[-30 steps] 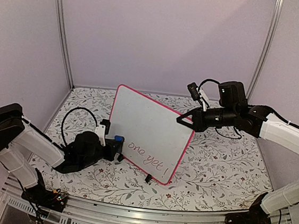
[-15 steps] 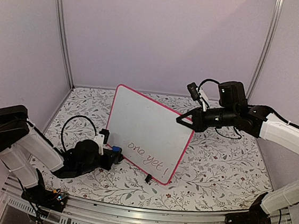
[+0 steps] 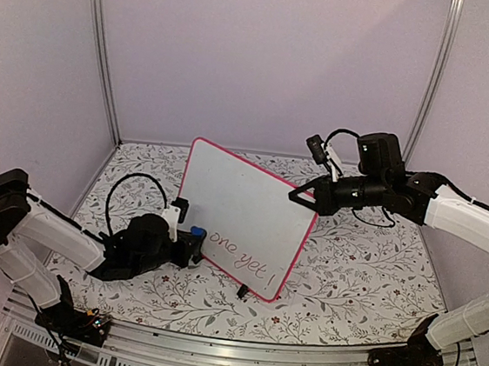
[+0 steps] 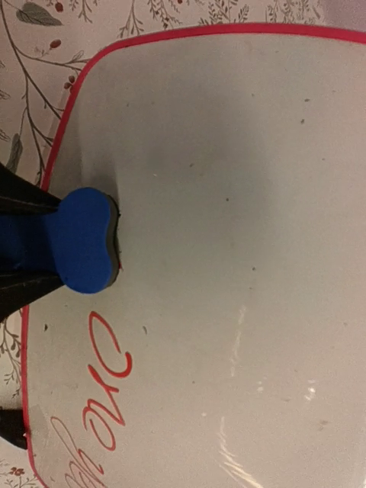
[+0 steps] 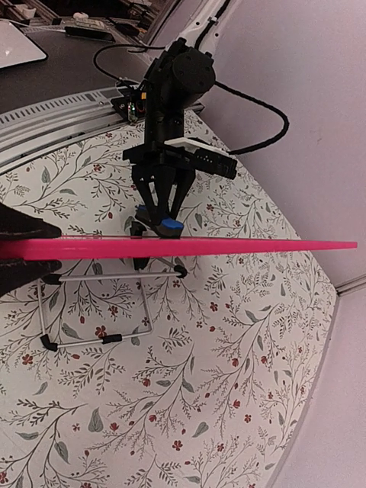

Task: Erase the whiteboard
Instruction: Erase the center of the whiteboard.

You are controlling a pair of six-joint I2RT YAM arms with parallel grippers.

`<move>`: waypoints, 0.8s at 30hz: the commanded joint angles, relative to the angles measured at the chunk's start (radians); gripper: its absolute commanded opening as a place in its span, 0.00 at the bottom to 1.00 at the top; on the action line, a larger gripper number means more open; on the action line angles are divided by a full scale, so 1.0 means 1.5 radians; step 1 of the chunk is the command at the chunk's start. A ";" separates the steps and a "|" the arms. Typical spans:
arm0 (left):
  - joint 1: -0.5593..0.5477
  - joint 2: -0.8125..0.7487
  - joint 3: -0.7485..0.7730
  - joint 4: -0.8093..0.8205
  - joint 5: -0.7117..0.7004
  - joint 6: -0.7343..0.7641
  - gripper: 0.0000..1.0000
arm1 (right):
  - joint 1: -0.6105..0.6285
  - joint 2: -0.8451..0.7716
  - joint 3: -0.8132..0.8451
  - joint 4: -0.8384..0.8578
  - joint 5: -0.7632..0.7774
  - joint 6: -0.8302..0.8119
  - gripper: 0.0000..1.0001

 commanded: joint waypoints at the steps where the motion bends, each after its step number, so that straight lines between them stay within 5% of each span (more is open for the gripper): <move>1: 0.016 -0.020 0.050 -0.010 -0.005 0.039 0.05 | 0.016 0.016 -0.010 -0.051 -0.041 -0.048 0.00; 24: -0.013 0.039 -0.052 0.050 0.002 -0.032 0.05 | 0.016 0.017 -0.012 -0.049 -0.041 -0.047 0.00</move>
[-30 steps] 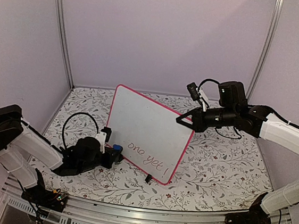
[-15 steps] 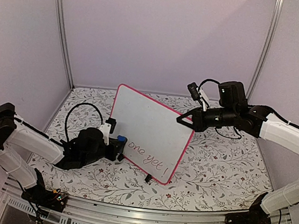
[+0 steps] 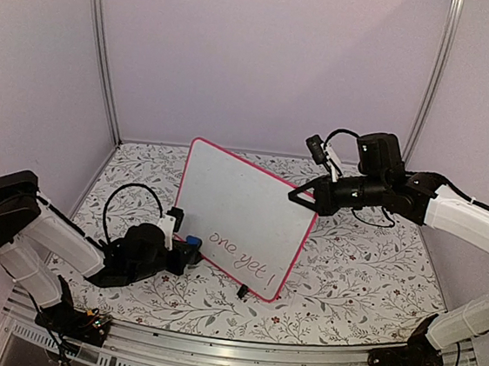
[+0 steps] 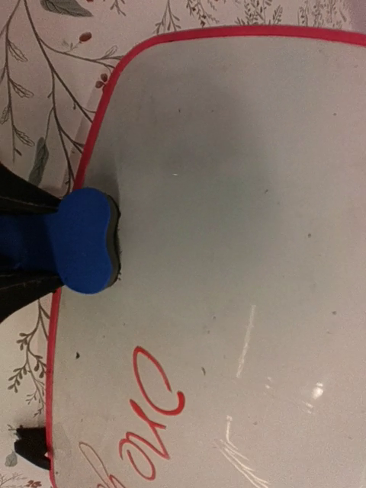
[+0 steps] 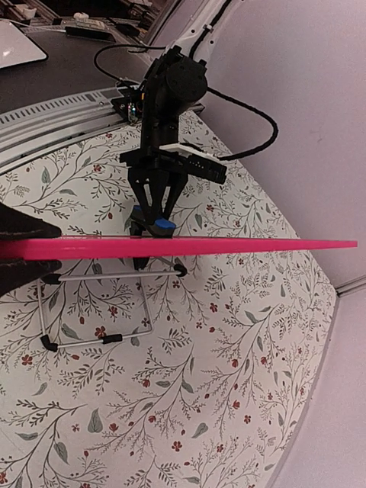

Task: Erase the whiteboard
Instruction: Erase the center of the whiteboard.

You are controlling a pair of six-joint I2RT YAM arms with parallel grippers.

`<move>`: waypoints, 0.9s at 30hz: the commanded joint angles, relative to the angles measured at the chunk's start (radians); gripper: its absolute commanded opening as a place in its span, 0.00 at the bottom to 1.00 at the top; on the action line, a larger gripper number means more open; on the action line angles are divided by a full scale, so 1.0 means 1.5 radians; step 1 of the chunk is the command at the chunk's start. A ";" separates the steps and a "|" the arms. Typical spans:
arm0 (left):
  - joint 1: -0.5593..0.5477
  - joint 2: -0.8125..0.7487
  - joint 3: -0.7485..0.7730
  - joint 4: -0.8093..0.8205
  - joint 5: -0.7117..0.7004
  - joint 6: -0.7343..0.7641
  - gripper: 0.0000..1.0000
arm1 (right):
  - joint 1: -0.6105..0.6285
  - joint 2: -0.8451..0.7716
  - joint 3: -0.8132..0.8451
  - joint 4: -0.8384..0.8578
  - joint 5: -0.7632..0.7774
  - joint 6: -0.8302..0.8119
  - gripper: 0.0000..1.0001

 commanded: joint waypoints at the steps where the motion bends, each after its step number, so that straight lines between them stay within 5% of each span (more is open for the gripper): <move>1: -0.013 0.014 -0.018 0.002 -0.007 -0.016 0.05 | 0.016 0.016 -0.012 -0.049 -0.042 -0.050 0.00; 27: -0.032 -0.034 0.099 -0.072 0.002 0.058 0.05 | 0.016 0.013 -0.012 -0.050 -0.040 -0.049 0.00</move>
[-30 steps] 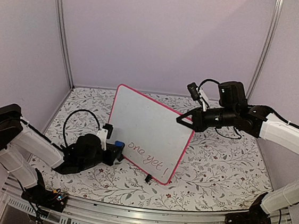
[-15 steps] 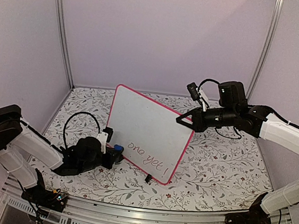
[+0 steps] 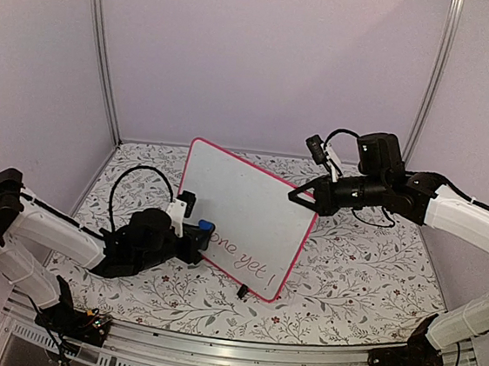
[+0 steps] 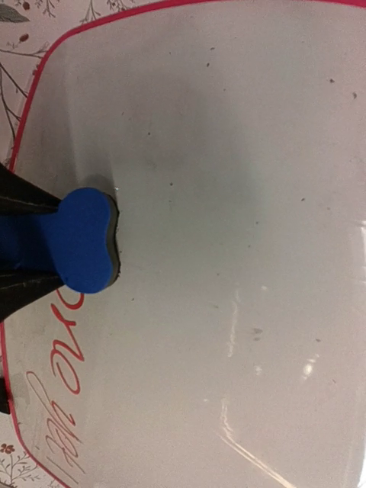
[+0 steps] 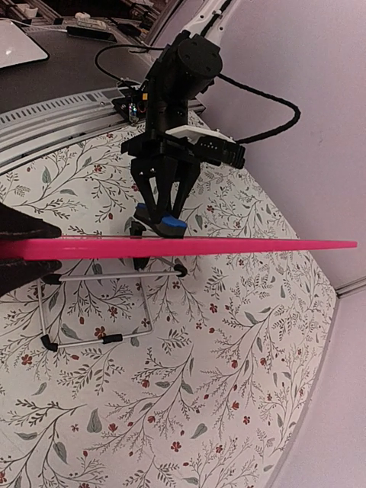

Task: Erase the whiteboard
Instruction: Erase the center of the whiteboard.

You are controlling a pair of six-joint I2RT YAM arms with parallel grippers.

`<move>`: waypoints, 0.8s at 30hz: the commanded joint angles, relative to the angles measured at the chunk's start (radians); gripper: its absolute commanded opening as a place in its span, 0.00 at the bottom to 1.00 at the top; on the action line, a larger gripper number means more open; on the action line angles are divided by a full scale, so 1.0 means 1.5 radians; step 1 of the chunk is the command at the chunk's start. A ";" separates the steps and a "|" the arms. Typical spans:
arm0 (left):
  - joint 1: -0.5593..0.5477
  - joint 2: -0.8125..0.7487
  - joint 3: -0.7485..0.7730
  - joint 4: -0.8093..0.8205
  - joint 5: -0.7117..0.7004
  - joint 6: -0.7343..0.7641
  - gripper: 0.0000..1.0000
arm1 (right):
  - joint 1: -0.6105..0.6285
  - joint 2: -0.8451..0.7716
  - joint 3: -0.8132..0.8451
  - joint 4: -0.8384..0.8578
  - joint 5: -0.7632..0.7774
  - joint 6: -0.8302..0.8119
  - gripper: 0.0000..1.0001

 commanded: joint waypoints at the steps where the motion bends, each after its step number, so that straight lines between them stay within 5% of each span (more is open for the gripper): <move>1: -0.014 0.021 0.014 -0.001 0.005 -0.001 0.05 | 0.016 0.013 -0.012 -0.049 -0.037 -0.045 0.00; 24: -0.061 0.076 -0.046 0.041 -0.010 -0.069 0.05 | 0.016 0.015 -0.011 -0.050 -0.038 -0.045 0.00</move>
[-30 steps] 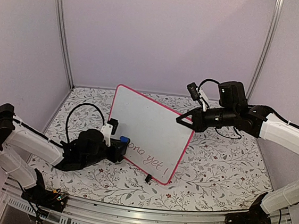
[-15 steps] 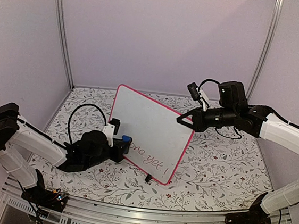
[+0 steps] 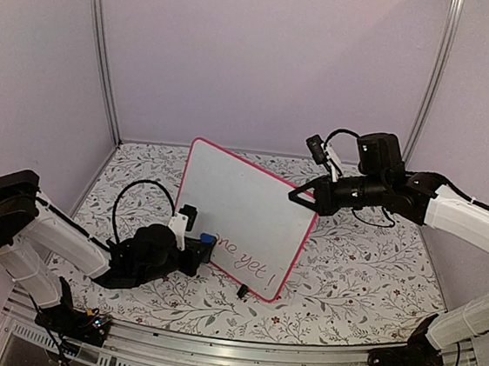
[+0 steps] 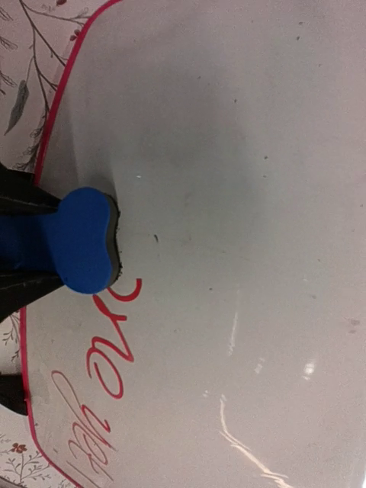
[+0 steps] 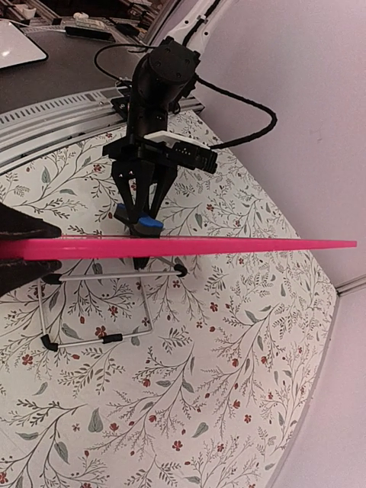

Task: Erase the whiteboard
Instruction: Erase the center of the whiteboard.

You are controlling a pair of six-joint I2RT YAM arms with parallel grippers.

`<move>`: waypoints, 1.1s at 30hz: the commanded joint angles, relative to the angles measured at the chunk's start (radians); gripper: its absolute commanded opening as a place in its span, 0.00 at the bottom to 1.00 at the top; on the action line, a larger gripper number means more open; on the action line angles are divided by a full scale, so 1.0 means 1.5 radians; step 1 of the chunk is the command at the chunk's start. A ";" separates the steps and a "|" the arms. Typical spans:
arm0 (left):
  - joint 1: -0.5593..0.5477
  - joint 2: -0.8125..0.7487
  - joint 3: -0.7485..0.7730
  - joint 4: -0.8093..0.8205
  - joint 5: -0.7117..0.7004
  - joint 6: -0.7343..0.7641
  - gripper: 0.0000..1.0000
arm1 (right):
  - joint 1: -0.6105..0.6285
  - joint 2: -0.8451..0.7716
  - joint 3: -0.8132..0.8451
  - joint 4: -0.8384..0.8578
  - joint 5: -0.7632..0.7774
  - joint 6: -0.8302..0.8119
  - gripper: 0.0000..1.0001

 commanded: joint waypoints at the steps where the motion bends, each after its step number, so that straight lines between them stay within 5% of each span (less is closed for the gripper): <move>1: -0.015 0.024 -0.017 -0.020 0.017 -0.015 0.05 | 0.016 0.015 -0.011 -0.050 -0.041 -0.049 0.00; 17: -0.036 0.047 -0.026 -0.009 0.014 -0.032 0.05 | 0.016 0.014 -0.010 -0.052 -0.040 -0.049 0.00; 33: -0.022 -0.039 0.023 -0.066 -0.033 0.034 0.05 | 0.016 0.013 -0.011 -0.051 -0.040 -0.050 0.00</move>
